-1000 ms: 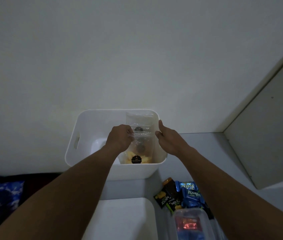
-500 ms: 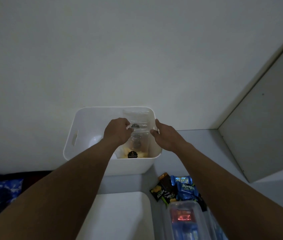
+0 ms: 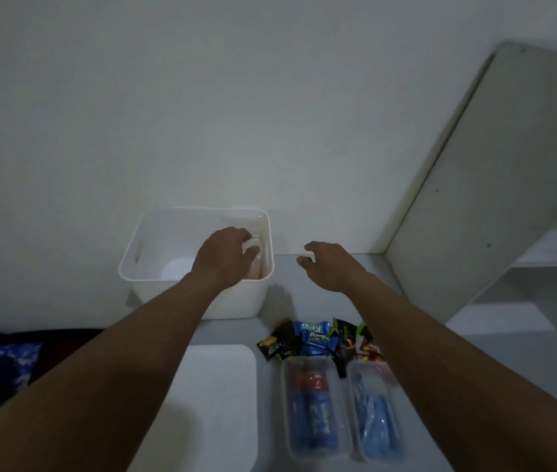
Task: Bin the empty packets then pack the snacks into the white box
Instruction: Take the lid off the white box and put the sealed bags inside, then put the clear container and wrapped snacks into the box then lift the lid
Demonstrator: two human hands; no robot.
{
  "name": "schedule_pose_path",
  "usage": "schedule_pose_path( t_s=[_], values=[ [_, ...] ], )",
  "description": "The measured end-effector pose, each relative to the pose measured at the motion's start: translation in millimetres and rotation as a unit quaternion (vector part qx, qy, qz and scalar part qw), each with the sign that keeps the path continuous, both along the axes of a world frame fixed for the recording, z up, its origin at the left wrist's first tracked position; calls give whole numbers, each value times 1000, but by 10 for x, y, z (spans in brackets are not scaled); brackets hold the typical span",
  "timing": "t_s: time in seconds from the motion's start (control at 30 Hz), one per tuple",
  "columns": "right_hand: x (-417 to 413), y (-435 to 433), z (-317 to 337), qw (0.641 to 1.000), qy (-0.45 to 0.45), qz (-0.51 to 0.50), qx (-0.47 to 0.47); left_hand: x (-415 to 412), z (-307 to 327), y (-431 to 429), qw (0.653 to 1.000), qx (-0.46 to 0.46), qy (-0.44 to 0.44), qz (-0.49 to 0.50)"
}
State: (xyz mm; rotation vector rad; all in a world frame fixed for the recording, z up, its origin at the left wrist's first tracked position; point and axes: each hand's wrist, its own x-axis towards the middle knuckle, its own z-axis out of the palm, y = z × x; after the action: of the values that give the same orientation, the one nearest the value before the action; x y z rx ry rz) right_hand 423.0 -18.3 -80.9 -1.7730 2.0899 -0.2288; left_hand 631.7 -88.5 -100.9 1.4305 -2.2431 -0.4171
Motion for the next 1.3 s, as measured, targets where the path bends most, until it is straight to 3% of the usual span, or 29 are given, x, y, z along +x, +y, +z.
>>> schedule_pose_path(
  t_s=[0.2,0.43,0.7,0.77,0.9,0.97,1.1,1.3],
  values=[
    [-324,731,-99,1000,-1,9,10,-268,-157,967,999,-31,29,-4],
    [-587,1474,-624,999,-18,-9,35,-461,-841,1774,998,69,-2,16],
    [-776,1796,-1214,996,-63,-58,28,-595,-1348,2076,988,132,-74,26],
    [-795,1887,-1350,995,-39,-79,43,-659,-1461,2147,987,101,-122,2],
    [-873,2059,-1568,990,-9,-133,54,-954,-1562,2280,989,84,-112,-57],
    [-933,2126,-1682,984,-13,-160,78,-1144,-1608,2333,983,59,-153,-80],
    [-1041,2229,-1825,971,-76,-214,80,-1415,-1653,2389,957,9,-273,-94],
    [-1110,2291,-1806,951,-158,-262,44,-1624,-1612,2471,944,-13,-321,-82]
  ],
)
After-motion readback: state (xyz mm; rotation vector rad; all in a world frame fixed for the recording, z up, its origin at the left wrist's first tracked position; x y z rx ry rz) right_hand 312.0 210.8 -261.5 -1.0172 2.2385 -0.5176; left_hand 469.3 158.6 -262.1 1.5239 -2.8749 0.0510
